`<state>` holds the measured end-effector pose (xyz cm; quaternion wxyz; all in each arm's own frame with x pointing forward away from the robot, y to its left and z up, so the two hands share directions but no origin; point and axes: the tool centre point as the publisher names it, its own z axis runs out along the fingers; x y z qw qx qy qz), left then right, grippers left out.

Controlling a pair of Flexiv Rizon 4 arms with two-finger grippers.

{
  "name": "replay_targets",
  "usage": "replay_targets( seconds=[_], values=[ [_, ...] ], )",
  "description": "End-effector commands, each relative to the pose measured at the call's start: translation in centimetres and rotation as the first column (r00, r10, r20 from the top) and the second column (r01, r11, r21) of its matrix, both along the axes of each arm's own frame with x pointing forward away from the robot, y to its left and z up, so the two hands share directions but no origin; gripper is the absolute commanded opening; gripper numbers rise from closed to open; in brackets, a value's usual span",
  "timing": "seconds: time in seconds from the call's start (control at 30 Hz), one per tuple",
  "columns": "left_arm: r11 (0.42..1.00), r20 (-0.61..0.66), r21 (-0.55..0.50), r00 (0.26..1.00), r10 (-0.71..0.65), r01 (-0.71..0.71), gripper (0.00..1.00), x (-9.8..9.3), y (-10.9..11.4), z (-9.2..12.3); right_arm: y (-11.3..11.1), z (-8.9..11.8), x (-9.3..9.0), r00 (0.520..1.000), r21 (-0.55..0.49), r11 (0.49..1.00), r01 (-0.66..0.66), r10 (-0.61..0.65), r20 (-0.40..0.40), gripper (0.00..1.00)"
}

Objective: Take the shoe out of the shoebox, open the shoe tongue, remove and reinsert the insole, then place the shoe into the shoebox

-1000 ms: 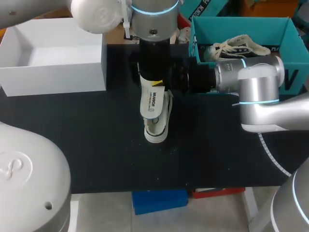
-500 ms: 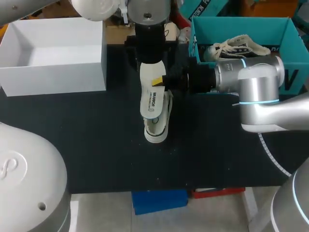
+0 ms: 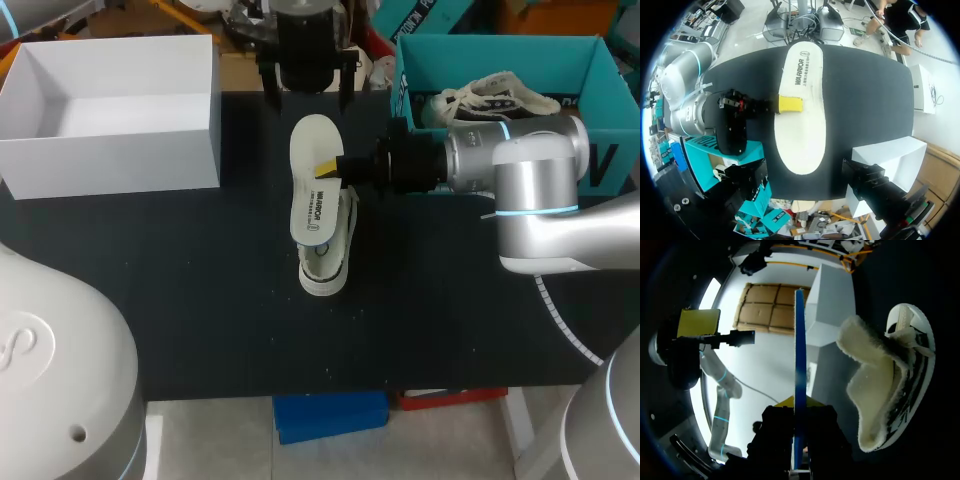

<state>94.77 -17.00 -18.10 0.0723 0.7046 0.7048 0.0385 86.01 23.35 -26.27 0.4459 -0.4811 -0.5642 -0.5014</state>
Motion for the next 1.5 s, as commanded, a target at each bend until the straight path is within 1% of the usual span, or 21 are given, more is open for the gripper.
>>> replay_targets(
  seconds=[0.03,0.17,0.3,0.37,0.5,0.67,0.83,0.97,1.0,1.03,1.27,1.47,1.5],
  values=[
    [1.0,-0.017,-0.002,1.0,0.007,-0.007,1.0,2.2,-0.3,-0.4,0.1,0.0,0.0,1.0,-0.003,1.0,0.002,-0.002,0.0,0.0],
    [1.0,-0.017,-0.007,1.0,0.02,-0.02,1.0,3.6,-0.5,-0.6,0.1,0.0,0.0,1.0,-0.003,1.0,0.002,-0.002,0.0,0.0],
    [1.0,-0.012,-0.009,0.999,0.03,-0.03,1.0,4.3,-0.8,-0.5,0.1,0.0,0.0,1.0,-0.003,1.0,0.002,-0.002,0.0,0.0],
    [0.999,-0.011,-0.013,0.999,0.032,-0.032,1.0,4.3,-0.9,-0.3,0.1,0.0,0.0,1.0,-0.003,1.0,0.002,-0.002,0.0,0.0],
    [0.999,-0.007,-0.016,1.0,0.028,-0.028,1.0,3.2,-1.0,0.1,0.1,0.0,0.0,1.0,-0.003,1.0,0.002,-0.002,0.0,0.0],
    [1.0,-0.003,-0.016,1.0,0.025,-0.025,1.0,0.8,-0.8,0.7,0.1,0.0,0.0,1.0,-0.003,1.0,0.002,-0.002,0.0,0.0],
    [1.0,0.01,-0.002,1.0,0.026,-0.026,1.0,-2.0,-0.4,1.0,0.1,0.0,0.0,1.0,-0.003,1.0,0.002,-0.002,0.0,0.0],
    [1.0,0.011,0.004,1.0,0.028,-0.028,1.0,-4.7,0.0,1.2,0.1,0.0,0.0,1.0,-0.003,1.0,0.002,-0.002,0.0,0.0],
    [1.0,0.011,0.004,1.0,0.028,-0.028,1.0,-5.1,0.1,1.2,0.1,0.0,0.0,1.0,-0.003,1.0,0.002,-0.002,0.0,0.0],
    [1.0,0.013,0.003,0.999,0.03,-0.03,1.0,-6.0,0.2,1.2,0.1,0.0,0.0,1.0,-0.003,1.0,0.002,-0.002,0.0,0.0],
    [1.0,0.012,-0.002,0.999,0.032,-0.032,1.0,-10.1,1.1,0.5,0.1,0.0,0.0,1.0,-0.003,1.0,0.002,-0.002,0.0,0.0],
    [1.0,0.003,-0.024,1.0,0.019,-0.019,1.0,-13.1,1.9,-0.1,0.1,0.0,0.0,1.0,-0.003,1.0,0.002,-0.002,0.0,0.0],
    [0.999,-0.001,-0.042,1.0,0.011,-0.011,1.0,-13.5,2.0,-0.2,0.1,0.0,0.0,1.0,-0.003,1.0,0.002,-0.002,0.0,0.0]
  ],
)
